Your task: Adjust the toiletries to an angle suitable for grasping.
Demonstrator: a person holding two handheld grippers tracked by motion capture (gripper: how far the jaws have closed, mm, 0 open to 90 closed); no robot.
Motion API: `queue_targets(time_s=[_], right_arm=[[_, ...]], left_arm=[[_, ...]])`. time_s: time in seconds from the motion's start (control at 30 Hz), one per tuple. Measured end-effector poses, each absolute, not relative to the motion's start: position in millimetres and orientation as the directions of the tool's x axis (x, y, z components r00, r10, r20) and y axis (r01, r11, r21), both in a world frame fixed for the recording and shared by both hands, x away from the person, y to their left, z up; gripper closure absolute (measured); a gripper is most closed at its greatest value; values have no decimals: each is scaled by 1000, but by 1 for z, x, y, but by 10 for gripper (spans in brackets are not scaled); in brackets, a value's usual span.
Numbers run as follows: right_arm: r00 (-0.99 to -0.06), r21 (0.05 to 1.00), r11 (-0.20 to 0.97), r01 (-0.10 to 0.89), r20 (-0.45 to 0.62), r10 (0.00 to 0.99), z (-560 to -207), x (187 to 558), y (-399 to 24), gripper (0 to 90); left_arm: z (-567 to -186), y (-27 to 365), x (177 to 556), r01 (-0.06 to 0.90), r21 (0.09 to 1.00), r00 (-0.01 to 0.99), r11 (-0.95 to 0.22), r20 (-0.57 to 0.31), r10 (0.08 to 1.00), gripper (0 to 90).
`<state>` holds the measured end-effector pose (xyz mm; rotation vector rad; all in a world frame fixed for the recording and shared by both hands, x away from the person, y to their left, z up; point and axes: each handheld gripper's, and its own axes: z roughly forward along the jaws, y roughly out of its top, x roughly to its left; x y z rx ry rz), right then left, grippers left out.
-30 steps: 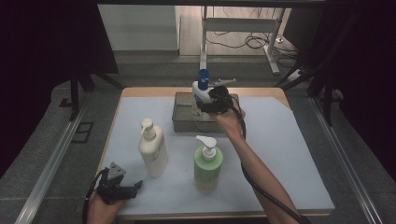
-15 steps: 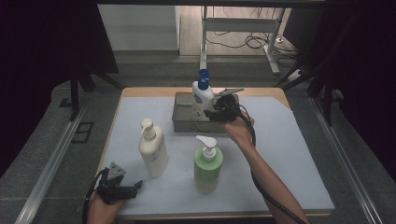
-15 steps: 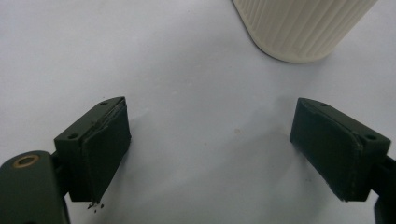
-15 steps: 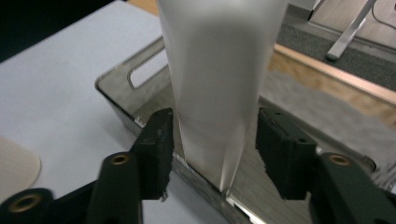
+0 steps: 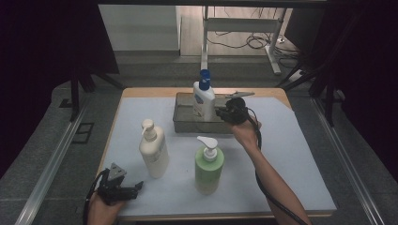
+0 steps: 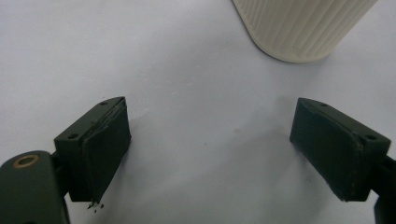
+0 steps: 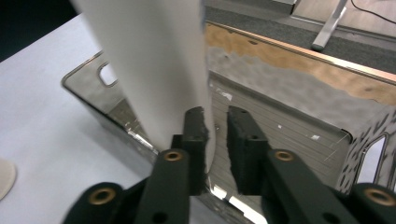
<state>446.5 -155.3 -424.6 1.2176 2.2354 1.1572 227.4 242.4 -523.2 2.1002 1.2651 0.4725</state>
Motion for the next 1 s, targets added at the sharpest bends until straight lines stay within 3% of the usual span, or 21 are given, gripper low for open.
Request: queue_targets(time_s=[0.13, 1.0], right_arm=[[-545, 785, 295, 545, 64, 836, -430, 455, -154, 893], [-525, 755, 296, 585, 74, 848, -456, 480, -133, 895]], left_arm=[[-523, 242, 227, 653, 678, 474, -337, -18, 881, 123], [-523, 242, 228, 654, 677, 474, -337, -19, 880, 123]])
